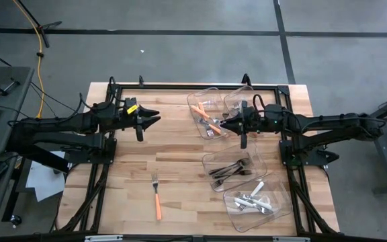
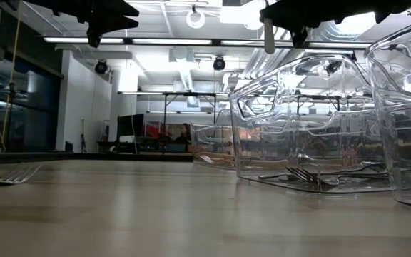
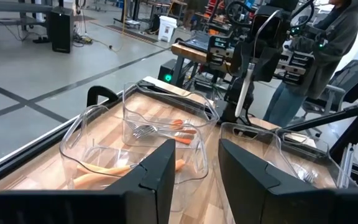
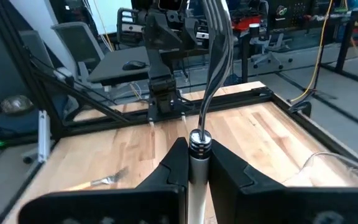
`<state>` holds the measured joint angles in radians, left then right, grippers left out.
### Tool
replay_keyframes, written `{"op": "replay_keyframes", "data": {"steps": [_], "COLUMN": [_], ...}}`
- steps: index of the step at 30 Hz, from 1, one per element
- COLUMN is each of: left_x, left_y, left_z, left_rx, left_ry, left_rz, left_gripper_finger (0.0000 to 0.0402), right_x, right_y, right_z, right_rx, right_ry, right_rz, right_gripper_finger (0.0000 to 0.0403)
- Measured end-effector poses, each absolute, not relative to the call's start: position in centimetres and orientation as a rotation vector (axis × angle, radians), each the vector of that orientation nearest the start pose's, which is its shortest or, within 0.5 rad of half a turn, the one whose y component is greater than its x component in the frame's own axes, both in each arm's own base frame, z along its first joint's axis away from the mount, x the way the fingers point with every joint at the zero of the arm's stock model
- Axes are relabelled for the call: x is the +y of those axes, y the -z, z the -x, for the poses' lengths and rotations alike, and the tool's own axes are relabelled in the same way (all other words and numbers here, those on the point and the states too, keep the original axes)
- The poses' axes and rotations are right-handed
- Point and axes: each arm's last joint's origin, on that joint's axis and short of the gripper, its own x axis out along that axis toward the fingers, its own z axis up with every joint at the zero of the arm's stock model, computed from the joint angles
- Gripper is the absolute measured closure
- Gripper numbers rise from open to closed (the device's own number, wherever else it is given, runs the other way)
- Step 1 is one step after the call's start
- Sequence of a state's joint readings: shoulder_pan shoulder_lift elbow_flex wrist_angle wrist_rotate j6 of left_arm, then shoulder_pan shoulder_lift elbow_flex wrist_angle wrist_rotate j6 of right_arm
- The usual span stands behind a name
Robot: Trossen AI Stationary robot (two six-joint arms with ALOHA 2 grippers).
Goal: Sort silverware by color (type)
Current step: Put the white fork into the bottom transparent bin
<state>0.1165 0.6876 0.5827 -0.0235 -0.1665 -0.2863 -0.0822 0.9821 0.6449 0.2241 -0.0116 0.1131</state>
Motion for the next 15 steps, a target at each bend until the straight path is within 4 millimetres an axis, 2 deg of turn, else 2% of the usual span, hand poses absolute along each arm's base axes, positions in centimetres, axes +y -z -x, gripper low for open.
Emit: {"op": "replay_keyframes", "data": {"steps": [4,7,11,15], "left_x": [2.4,2.4,2.4,2.4], "left_y": [-29.3,-29.3,-29.3,-29.3], "left_z": [-16.0,-16.0,-16.0,-16.0], "left_rx": [0.086,0.082,0.082,0.083], "left_ry": [-0.299,-0.298,-0.298,-0.298], "left_rz": [0.28,0.273,0.273,0.273], "left_gripper_finger": [0.0291,0.0291,0.0291,0.0291], "right_x": [-1.5,-0.5,1.2,3.8], "right_y": [-29.3,-30.3,-32.0,-33.2], "right_z": [-22.1,-22.2,-22.1,-21.3], "right_rx": [0.11,0.157,0.274,0.446], "right_ry": [0.033,-0.019,-0.087,-0.173], "right_rz": [-0.183,-0.163,-0.167,-0.24], "right_gripper_finger": [0.0382,0.0382,0.0382,0.0382]}}
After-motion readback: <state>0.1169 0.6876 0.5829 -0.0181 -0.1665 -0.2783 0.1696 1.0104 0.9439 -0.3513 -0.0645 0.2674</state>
